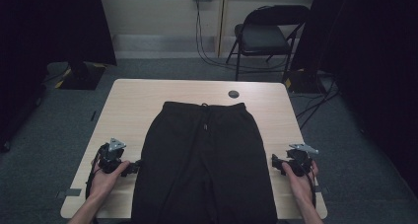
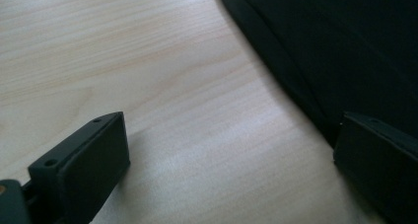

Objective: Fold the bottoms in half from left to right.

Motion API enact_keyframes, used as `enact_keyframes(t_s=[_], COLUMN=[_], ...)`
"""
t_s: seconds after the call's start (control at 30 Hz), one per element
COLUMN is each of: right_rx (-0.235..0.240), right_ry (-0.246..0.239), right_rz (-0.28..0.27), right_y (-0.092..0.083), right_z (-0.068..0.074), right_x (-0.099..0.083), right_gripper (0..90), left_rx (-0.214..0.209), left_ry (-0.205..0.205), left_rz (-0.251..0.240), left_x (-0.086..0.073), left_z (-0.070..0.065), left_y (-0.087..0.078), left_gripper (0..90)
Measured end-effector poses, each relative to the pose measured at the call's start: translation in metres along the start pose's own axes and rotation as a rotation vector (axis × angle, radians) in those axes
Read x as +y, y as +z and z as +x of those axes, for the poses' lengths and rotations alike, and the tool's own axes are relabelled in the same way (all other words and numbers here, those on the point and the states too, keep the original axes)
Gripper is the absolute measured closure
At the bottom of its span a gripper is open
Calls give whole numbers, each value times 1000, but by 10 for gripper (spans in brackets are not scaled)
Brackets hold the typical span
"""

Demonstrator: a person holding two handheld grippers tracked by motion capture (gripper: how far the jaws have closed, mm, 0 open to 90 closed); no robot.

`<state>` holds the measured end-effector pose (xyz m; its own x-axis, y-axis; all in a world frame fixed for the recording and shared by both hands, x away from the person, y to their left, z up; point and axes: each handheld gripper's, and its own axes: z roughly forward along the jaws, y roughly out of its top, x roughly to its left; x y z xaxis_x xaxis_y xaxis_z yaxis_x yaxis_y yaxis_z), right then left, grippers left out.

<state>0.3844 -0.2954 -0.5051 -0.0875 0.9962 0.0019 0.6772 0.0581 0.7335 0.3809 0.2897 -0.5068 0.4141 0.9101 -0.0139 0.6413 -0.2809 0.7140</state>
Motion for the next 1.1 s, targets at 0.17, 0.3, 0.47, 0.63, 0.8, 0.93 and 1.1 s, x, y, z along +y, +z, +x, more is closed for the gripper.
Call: enact_keyframes(t_s=[0.17,0.3,0.47,0.63,0.8,0.93,1.1], right_rx=[27,43,106,189,315,410,512], right_ry=[-42,-91,-109,-181,-269,-351,-464], right_rz=[38,32,0,-57,-75,-65,-61], right_y=[-4,-8,-23,-47,-68,-77,-78], right_z=[2,7,20,49,94,133,180], right_x=[2,4,8,13,15,13,15], right_gripper=[125,162,222,261,317,386,502], left_rx=[4,4,-4,-58,-148,-162,-288], left_ry=[8,11,27,51,97,157,147], left_rz=[44,65,60,10,10,-4,-12], left_x=[5,7,8,9,22,38,56], left_z=[2,2,2,-6,-16,-22,-32], left_y=[0,-1,-8,-20,-28,-29,-9], left_gripper=[2,9,191,194,271,304,437])
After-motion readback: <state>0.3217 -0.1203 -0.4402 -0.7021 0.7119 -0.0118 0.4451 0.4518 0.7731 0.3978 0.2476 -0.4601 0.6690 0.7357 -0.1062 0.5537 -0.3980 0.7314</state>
